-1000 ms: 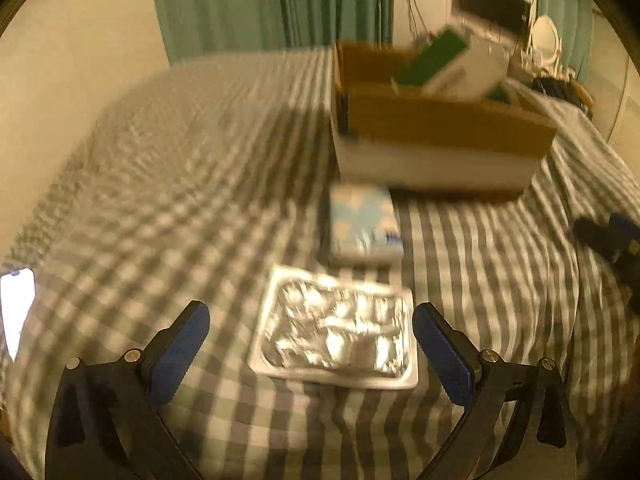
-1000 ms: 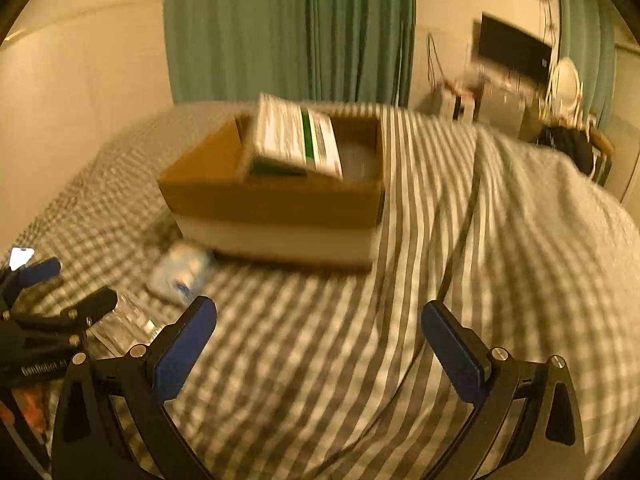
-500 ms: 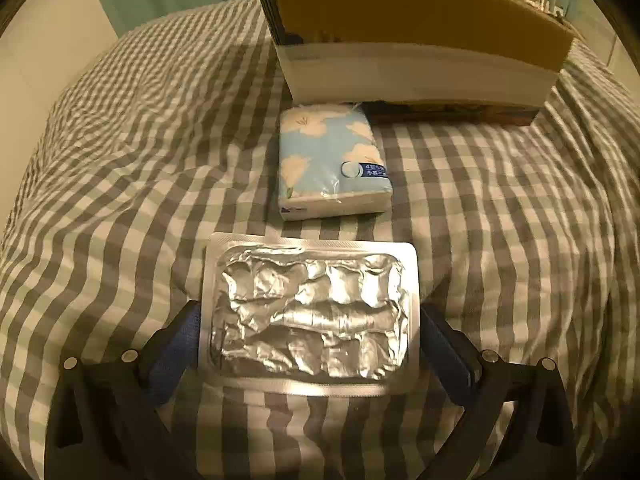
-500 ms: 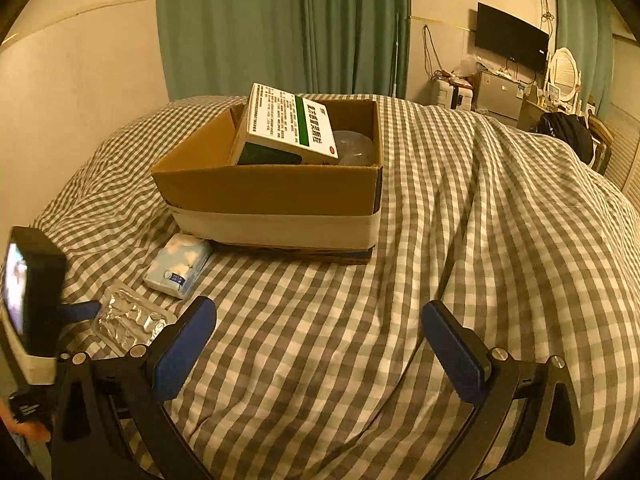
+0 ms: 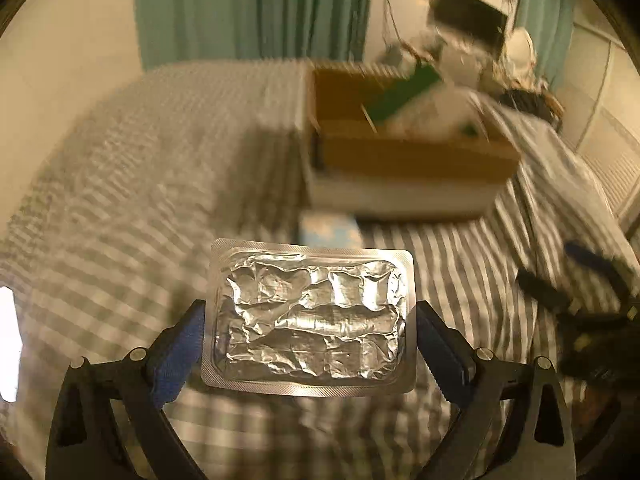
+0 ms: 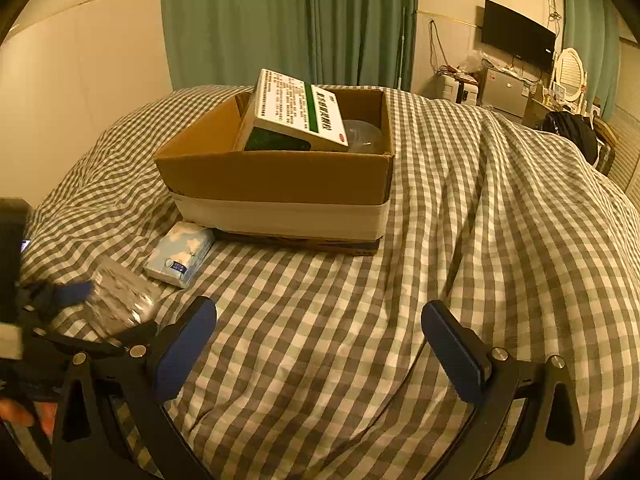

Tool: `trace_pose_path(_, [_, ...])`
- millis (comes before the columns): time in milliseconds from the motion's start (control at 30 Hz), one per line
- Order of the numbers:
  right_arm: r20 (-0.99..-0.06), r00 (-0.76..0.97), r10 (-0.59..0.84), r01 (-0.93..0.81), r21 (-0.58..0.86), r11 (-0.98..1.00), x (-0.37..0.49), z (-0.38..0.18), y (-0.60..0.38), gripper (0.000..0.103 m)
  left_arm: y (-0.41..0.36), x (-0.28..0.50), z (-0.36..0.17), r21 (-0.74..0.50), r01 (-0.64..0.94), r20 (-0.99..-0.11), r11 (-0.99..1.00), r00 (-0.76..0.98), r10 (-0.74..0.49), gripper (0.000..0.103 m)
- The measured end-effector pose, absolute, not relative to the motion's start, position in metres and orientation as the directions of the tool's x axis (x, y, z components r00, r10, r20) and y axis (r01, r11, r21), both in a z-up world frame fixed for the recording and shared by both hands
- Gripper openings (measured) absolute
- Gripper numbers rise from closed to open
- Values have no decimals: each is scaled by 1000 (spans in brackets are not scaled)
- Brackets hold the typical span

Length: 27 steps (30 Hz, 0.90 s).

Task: Organize objects
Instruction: 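Grasp the blue cloud-print tissue pack with the right tool while the left tool holds the tray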

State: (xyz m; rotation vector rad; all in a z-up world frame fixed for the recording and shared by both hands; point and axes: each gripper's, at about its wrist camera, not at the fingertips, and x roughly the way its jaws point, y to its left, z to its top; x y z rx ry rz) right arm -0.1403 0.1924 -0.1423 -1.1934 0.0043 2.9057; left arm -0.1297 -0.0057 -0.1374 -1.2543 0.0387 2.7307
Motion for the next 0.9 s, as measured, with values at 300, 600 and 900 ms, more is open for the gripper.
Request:
trace_pose_path(300, [-742,-666,-76,106,7,-994,-167,-150,141,103,-65,-152,-110,113,-34,-709,-993,-703,-57,100])
trace_pose_path(600, [-775,-613,-151,240,-1,-971,-216,-176,57,99,-109,-168,-130,74,-5,-749,-997,-661,-53,100])
trace_pose_path(900, [-824,-559,-88,218,-44,-975,-235,-211,46,60,-110,-162,-140,38,-4,-760,-999,-649,-26,100])
